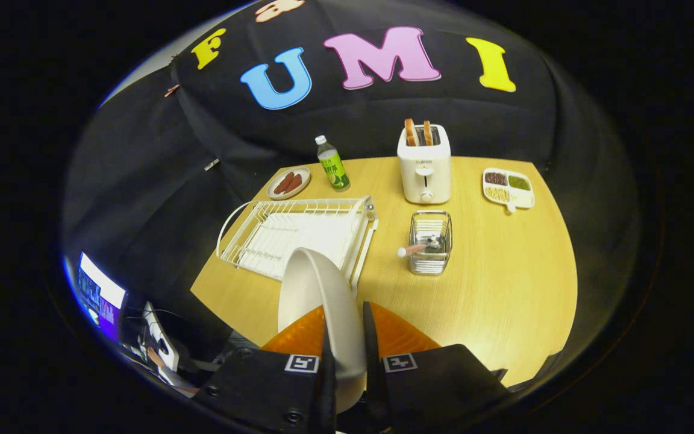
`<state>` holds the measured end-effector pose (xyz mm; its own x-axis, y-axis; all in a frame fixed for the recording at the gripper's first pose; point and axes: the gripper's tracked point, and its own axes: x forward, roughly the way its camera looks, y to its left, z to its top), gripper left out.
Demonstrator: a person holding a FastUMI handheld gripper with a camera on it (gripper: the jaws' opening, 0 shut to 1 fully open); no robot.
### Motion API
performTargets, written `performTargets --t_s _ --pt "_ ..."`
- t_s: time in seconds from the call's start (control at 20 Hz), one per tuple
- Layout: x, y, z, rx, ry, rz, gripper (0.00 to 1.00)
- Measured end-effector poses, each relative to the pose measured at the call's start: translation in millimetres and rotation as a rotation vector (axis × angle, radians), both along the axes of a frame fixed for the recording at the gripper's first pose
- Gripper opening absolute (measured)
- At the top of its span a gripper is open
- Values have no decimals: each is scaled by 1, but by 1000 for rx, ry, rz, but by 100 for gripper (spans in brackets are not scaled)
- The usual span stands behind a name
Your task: Take the plate from the dish rack, then take the spoon from the basket and place it into the plate.
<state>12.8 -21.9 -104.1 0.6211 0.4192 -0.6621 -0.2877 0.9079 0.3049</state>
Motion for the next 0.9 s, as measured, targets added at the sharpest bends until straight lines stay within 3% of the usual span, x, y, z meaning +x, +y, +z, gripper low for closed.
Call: performTargets --t_s 0.2,0.35,0.55,0.7,0.9 --pt "4 -32 -56 -25 73 24 24" --pt "12 -28 -98 25 154 59 24" --pt "32 -30 -132 29 201 148 24" --pt "46 -32 -148 73 233 149 25" --pt "63 -54 -171 -14 199 122 35"
